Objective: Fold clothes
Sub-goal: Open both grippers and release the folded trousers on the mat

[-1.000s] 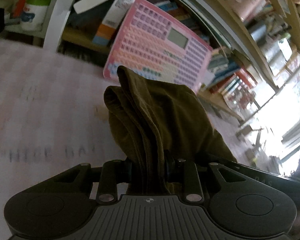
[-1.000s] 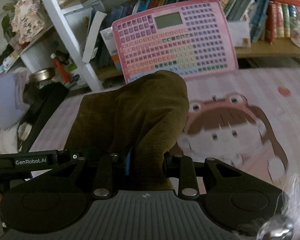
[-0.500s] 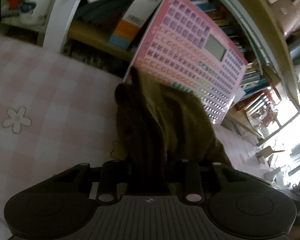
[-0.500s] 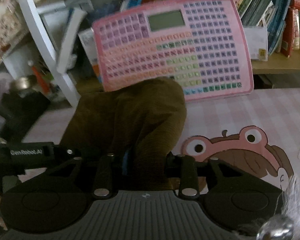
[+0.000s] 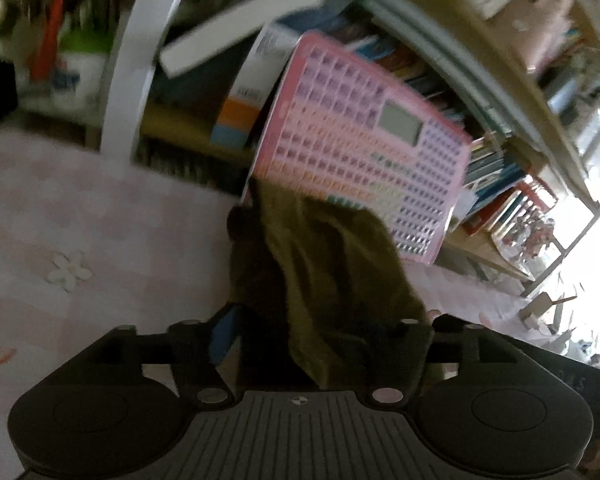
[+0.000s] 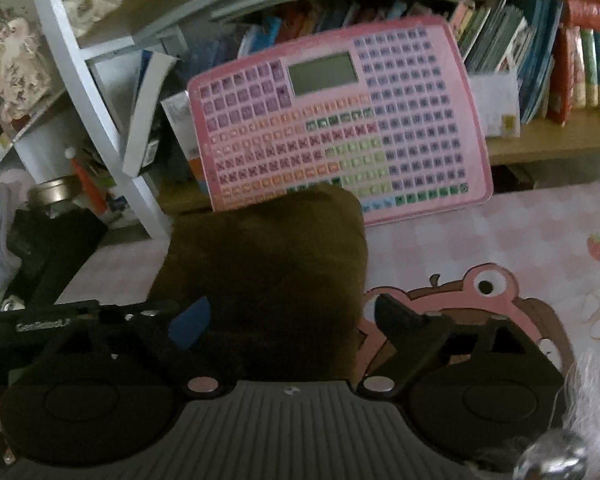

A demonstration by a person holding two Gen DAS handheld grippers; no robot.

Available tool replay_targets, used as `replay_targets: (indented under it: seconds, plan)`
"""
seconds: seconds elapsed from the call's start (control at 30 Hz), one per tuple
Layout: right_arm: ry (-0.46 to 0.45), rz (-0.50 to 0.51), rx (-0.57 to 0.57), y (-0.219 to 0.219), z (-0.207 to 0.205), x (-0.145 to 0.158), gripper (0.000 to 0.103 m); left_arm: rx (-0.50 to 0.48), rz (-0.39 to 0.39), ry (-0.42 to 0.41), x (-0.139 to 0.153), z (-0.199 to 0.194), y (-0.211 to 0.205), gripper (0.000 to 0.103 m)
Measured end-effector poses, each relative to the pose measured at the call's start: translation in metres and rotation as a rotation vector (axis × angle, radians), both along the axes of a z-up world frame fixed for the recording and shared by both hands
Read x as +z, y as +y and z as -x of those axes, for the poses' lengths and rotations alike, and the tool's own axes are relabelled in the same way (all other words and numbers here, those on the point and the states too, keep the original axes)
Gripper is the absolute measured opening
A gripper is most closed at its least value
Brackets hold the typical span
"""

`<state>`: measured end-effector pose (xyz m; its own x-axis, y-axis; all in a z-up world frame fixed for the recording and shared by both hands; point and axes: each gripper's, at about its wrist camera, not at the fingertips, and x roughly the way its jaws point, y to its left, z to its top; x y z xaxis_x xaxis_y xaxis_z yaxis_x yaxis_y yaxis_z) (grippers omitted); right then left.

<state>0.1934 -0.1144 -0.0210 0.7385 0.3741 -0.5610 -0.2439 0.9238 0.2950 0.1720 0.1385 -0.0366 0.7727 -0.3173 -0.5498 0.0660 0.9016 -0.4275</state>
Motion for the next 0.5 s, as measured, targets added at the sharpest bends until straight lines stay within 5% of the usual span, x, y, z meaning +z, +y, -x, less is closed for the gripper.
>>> replay_targets:
  seconds: [0.13, 0.27, 0.5]
  plan:
    - [-0.029, 0.071, -0.001, 0.005, 0.024, 0.008, 0.102, 0.015, -0.102, -0.044, 0.009, 0.027, -0.012, 0.089]
    - [-0.055, 0.156, 0.006, 0.009, 0.053, 0.005, 0.103, 0.030, -0.220, -0.027, 0.010, 0.049, -0.025, 0.091]
    - [-0.061, 0.223, -0.041, 0.009, 0.099, -0.004, 0.103, 0.066, -0.274, -0.019, 0.009, 0.083, -0.037, 0.096]
